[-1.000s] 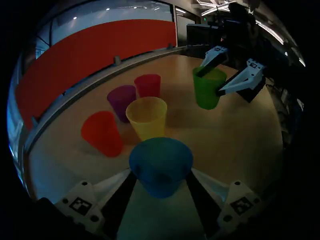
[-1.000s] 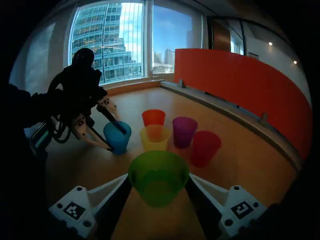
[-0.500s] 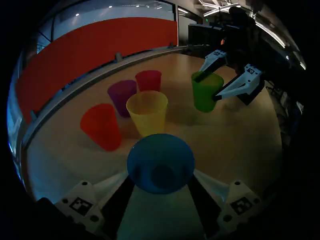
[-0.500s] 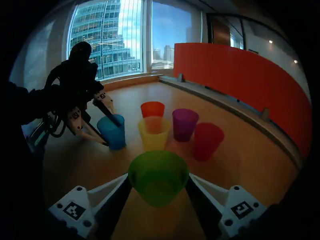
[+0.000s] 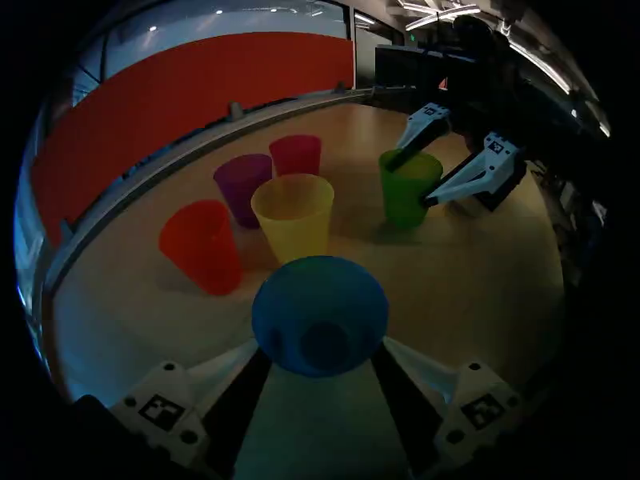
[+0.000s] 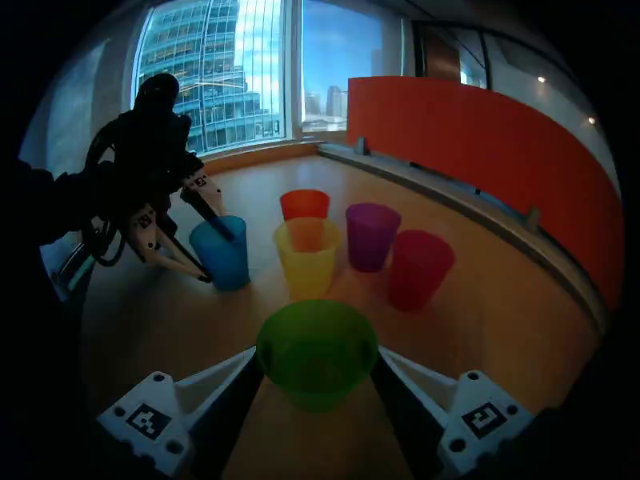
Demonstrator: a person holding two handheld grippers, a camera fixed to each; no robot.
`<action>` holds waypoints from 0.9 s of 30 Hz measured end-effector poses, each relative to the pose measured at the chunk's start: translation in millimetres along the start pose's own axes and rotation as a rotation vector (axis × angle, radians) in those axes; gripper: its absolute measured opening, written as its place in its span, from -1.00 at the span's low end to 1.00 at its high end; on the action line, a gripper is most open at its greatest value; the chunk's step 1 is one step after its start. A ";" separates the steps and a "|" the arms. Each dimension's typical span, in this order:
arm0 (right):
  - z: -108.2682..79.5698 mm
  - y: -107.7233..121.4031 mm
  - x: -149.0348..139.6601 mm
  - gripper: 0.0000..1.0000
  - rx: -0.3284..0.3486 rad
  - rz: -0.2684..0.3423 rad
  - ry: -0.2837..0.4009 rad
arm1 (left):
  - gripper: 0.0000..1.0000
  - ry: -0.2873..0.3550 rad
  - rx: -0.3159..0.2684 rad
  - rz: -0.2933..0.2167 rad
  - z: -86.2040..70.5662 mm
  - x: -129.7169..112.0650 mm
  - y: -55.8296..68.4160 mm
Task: Pour water
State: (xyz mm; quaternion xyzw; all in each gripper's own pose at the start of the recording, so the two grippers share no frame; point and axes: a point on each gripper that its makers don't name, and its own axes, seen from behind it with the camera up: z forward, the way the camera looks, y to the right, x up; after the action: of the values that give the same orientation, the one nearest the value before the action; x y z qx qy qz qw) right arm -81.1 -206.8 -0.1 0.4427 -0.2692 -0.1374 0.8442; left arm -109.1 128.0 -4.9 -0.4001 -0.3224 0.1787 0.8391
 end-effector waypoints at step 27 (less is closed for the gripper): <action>-2.2 -2.0 -7.3 1.00 -0.022 0.012 -0.007 | 0.64 -0.029 0.016 -0.006 -15.2 -16.8 3.2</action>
State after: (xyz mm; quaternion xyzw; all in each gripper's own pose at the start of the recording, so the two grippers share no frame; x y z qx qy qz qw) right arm -85.9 -203.0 -5.3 0.4314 -0.2734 -0.1368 0.8488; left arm -111.1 112.1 -21.3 -0.3897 -0.3341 0.1848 0.8381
